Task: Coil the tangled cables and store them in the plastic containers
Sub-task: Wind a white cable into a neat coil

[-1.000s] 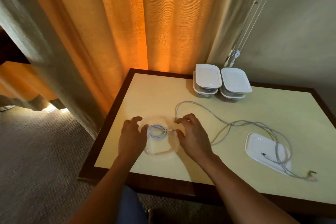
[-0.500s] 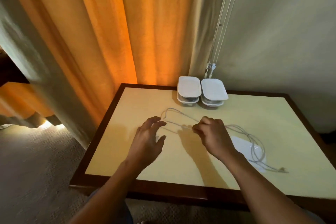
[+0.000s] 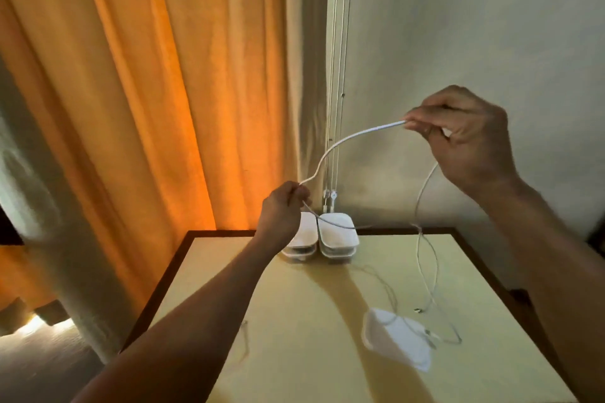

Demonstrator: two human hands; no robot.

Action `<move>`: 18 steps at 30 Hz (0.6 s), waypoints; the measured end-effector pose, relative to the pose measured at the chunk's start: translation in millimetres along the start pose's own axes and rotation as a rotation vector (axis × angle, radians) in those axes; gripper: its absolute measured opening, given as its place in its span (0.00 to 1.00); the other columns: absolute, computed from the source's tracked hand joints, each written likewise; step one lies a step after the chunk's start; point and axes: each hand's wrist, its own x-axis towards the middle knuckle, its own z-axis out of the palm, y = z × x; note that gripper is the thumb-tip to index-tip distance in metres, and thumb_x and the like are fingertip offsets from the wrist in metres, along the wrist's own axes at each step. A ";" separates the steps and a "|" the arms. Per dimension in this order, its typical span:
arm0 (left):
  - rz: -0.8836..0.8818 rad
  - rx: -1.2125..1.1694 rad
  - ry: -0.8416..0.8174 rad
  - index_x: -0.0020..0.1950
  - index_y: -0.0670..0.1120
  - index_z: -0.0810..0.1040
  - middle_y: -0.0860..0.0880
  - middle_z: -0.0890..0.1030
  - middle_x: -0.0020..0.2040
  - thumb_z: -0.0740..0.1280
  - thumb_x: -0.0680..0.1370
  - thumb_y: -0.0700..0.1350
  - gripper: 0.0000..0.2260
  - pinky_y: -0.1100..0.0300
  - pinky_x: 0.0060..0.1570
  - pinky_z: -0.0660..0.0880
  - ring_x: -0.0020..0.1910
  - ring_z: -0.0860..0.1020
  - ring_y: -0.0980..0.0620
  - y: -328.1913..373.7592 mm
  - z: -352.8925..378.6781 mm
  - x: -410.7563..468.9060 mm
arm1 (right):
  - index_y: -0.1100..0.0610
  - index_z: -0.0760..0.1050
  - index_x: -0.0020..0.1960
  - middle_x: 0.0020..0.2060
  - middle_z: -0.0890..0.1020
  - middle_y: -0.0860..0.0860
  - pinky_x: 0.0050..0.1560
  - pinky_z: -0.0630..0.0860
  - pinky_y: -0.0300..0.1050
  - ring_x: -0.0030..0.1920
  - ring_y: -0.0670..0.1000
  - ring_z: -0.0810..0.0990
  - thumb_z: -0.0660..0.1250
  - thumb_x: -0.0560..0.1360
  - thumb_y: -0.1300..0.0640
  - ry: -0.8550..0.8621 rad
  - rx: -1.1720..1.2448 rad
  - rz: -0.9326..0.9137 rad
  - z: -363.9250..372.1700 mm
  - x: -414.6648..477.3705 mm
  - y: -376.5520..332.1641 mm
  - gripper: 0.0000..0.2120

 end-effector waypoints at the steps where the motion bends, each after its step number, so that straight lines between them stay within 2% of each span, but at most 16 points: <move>1: -0.010 -0.063 -0.018 0.45 0.45 0.79 0.50 0.85 0.39 0.60 0.85 0.41 0.11 0.57 0.46 0.74 0.44 0.83 0.49 4.5 0.2 4.1 | 0.62 0.86 0.50 0.43 0.82 0.57 0.44 0.77 0.48 0.42 0.56 0.80 0.75 0.76 0.61 -0.034 -0.016 0.000 -5.8 3.7 7.7 0.05; 4: 0.059 -0.221 -0.028 0.46 0.45 0.78 0.40 0.83 0.36 0.61 0.86 0.43 0.11 0.50 0.43 0.77 0.37 0.82 0.47 30.7 -1.2 14.6 | 0.59 0.86 0.50 0.44 0.84 0.55 0.46 0.78 0.52 0.45 0.58 0.81 0.76 0.75 0.60 -0.260 -0.097 0.100 -6.4 -1.0 26.1 0.06; 7: 0.120 -0.330 -0.038 0.49 0.42 0.80 0.39 0.73 0.35 0.63 0.85 0.45 0.10 0.47 0.39 0.81 0.34 0.75 0.45 69.4 0.8 21.0 | 0.57 0.86 0.54 0.47 0.85 0.55 0.52 0.79 0.53 0.49 0.58 0.83 0.76 0.74 0.59 -0.432 -0.138 0.391 0.8 -14.4 30.2 0.09; 9: 0.169 -0.313 -0.055 0.50 0.42 0.81 0.44 0.70 0.36 0.65 0.85 0.47 0.10 0.50 0.35 0.80 0.35 0.71 0.48 89.1 4.8 27.1 | 0.56 0.81 0.63 0.52 0.85 0.54 0.55 0.77 0.46 0.52 0.55 0.83 0.76 0.75 0.59 -0.427 -0.047 0.579 4.6 -17.4 18.9 0.17; 11: 0.230 -0.228 -0.077 0.48 0.47 0.82 0.58 0.72 0.32 0.65 0.84 0.50 0.10 0.52 0.36 0.74 0.32 0.69 0.53 103.3 9.2 33.7 | 0.53 0.72 0.72 0.57 0.82 0.50 0.56 0.73 0.43 0.57 0.50 0.79 0.75 0.76 0.56 -0.415 0.055 0.641 10.5 -14.0 3.2 0.27; 13: 0.243 -0.185 -0.098 0.45 0.51 0.81 0.62 0.74 0.29 0.65 0.84 0.50 0.09 0.52 0.40 0.72 0.32 0.70 0.56 116.7 11.6 38.6 | 0.49 0.66 0.76 0.59 0.79 0.46 0.59 0.72 0.43 0.59 0.46 0.76 0.75 0.76 0.54 -0.379 0.223 0.663 13.2 -3.8 -15.4 0.32; 14: 0.245 -0.174 -0.093 0.45 0.51 0.81 0.63 0.74 0.29 0.65 0.84 0.49 0.09 0.51 0.40 0.72 0.33 0.71 0.56 122.2 11.4 41.4 | 0.48 0.67 0.75 0.58 0.79 0.46 0.59 0.73 0.43 0.57 0.45 0.77 0.74 0.76 0.53 -0.325 0.279 0.664 13.9 2.8 -22.0 0.30; 15: 0.248 -0.163 -0.091 0.46 0.51 0.81 0.63 0.74 0.28 0.65 0.83 0.49 0.09 0.52 0.40 0.72 0.33 0.70 0.56 126.3 10.1 44.2 | 0.49 0.72 0.70 0.54 0.81 0.47 0.56 0.75 0.43 0.54 0.47 0.79 0.73 0.78 0.53 -0.254 0.295 0.657 13.1 10.3 -27.3 0.23; 17: 0.272 -0.136 -0.117 0.46 0.51 0.81 0.61 0.72 0.27 0.64 0.84 0.50 0.09 0.54 0.37 0.70 0.30 0.68 0.54 131.3 3.9 45.4 | 0.51 0.80 0.54 0.44 0.83 0.52 0.46 0.77 0.47 0.44 0.53 0.81 0.68 0.81 0.54 -0.144 0.256 0.648 8.4 27.8 -30.5 0.04; 18: 0.297 -0.107 -0.136 0.46 0.52 0.81 0.59 0.71 0.27 0.64 0.84 0.50 0.10 0.55 0.36 0.69 0.30 0.68 0.54 131.0 -0.6 43.9 | 0.50 0.81 0.47 0.42 0.83 0.54 0.42 0.77 0.48 0.39 0.55 0.81 0.66 0.81 0.55 -0.126 0.272 0.656 6.4 36.0 -28.2 0.06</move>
